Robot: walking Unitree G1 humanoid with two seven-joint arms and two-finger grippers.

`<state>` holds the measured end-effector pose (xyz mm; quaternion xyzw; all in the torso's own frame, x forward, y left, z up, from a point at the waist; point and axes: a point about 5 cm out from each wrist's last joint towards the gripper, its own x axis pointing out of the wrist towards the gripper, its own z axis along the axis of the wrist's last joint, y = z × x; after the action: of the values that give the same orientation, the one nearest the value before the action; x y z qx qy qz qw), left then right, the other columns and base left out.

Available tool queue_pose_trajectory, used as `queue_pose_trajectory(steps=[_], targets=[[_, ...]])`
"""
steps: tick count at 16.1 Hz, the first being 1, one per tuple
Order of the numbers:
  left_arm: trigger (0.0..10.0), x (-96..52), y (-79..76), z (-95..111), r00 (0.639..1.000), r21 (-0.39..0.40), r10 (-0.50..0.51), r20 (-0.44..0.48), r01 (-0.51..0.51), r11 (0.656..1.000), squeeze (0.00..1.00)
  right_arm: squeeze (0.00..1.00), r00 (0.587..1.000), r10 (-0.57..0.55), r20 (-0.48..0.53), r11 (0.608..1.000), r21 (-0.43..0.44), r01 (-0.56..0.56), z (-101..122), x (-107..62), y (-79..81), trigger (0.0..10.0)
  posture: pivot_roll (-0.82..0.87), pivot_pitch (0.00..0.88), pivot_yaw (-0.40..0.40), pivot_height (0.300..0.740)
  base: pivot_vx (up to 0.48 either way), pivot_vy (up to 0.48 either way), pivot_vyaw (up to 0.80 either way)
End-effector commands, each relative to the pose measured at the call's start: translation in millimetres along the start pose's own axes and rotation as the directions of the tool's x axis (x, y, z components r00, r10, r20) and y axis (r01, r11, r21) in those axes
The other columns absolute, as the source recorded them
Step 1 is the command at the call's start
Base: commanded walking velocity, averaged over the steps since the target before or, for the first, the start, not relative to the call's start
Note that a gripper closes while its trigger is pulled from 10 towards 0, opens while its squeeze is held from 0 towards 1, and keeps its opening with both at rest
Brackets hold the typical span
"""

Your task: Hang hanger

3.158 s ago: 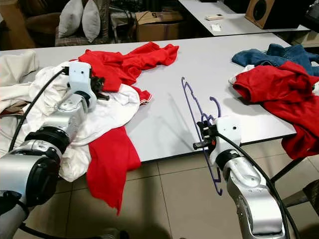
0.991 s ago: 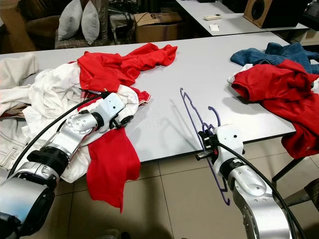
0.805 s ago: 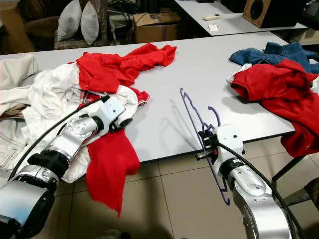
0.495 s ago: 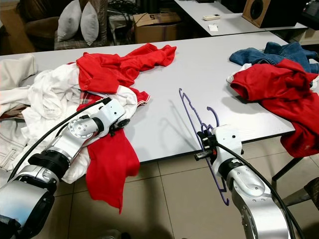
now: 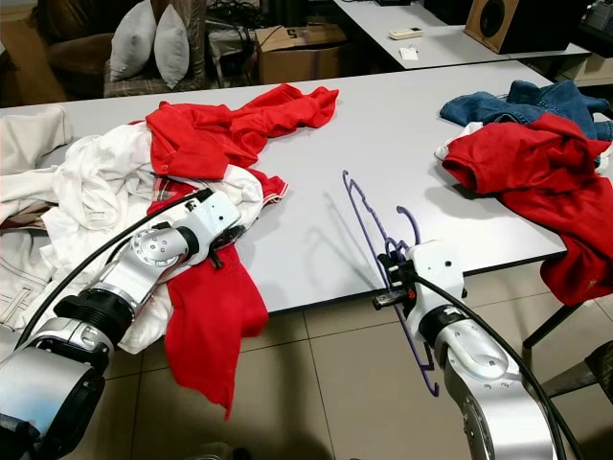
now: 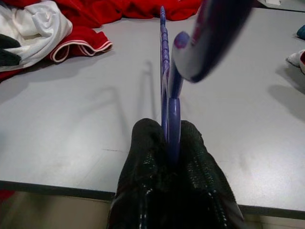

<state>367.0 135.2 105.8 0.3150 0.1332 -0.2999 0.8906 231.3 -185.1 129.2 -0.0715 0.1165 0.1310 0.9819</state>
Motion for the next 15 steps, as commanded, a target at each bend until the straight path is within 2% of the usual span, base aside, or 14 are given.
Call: queue_pose_trajectory(steps=[1,7,8,10,11,12,13,14,15], targets=[[0.0,-2.0,3.7,-1.8,1.0,-0.008,0.007,-0.011,-0.007,1.0,0.0,0.0,1.0,0.008,-0.012,1.0,-0.001,-0.008,-2.0,-1.2,2.0,10.0,-0.07,0.0,0.06,0.74,0.0,0.0,0.0],[0.0,-4.2,10.3,1.4,0.999,-0.043,0.043,0.02,-0.042,0.998,0.0,0.0,1.0,0.005,-0.015,1.0,-0.011,-0.005,-2.3,0.7,0.2,10.0,-0.06,0.0,0.052,0.74,0.0,0.0,0.0],[0.0,-5.5,16.5,11.3,0.994,-0.088,0.062,0.09,-0.054,0.995,0.0,0.0,1.0,-0.004,-0.013,1.0,-0.013,0.004,-1.9,1.4,-1.2,10.0,-0.06,0.0,0.051,0.74,0.0,0.0,0.0],[0.0,-7.8,33.6,42.2,0.959,-0.263,0.116,0.257,-0.046,0.964,0.0,0.0,1.0,-0.029,-0.006,1.0,-0.012,0.029,-1.0,3.5,-4.4,10.0,-0.06,0.0,0.047,0.74,0.0,0.0,0.0],[0.0,-11.7,51.3,67.0,0.921,-0.341,0.164,0.353,-0.037,0.939,0.0,0.0,0.999,-0.038,-0.001,0.999,-0.012,0.038,0.2,5.5,-5.7,10.0,-0.05,0.0,0.047,0.74,0.0,0.0,0.0],[0.0,-15.5,61.9,82.4,0.892,-0.37,0.19,0.41,-0.028,0.929,0.0,0.0,0.999,-0.042,0.003,0.999,-0.013,0.042,1.0,6.8,-6.3,10.0,-0.05,0.0,0.049,0.74,0.0,0.0,0.0],[0.0,-26.2,81.9,115.1,0.828,-0.383,0.226,0.513,-0.015,0.924,0.0,0.0,0.999,-0.049,0.011,0.999,-0.013,0.049,2.7,8.3,-7.4,10.0,-0.05,0.0,0.051,0.74,0.0,0.0,0.0],[0.0,-30.4,87.7,125.6,0.804,-0.386,0.235,0.546,-0.007,0.922,0.0,0.0,0.999,-0.051,0.013,0.999,-0.013,0.051,3.2,8.8,-7.7,10.0,-0.05,0.0,0.051,0.74,0.0,0.0,0.0],[0.0,-71.3,124.2,195.2,0.566,-0.441,0.309,0.764,0.108,0.891,0.0,0.0,0.995,-0.092,0.031,0.996,-0.001,0.092,4.9,9.7,-11.8,10.0,-0.05,0.0,0.057,0.74,0.0,0.0,0.0]])
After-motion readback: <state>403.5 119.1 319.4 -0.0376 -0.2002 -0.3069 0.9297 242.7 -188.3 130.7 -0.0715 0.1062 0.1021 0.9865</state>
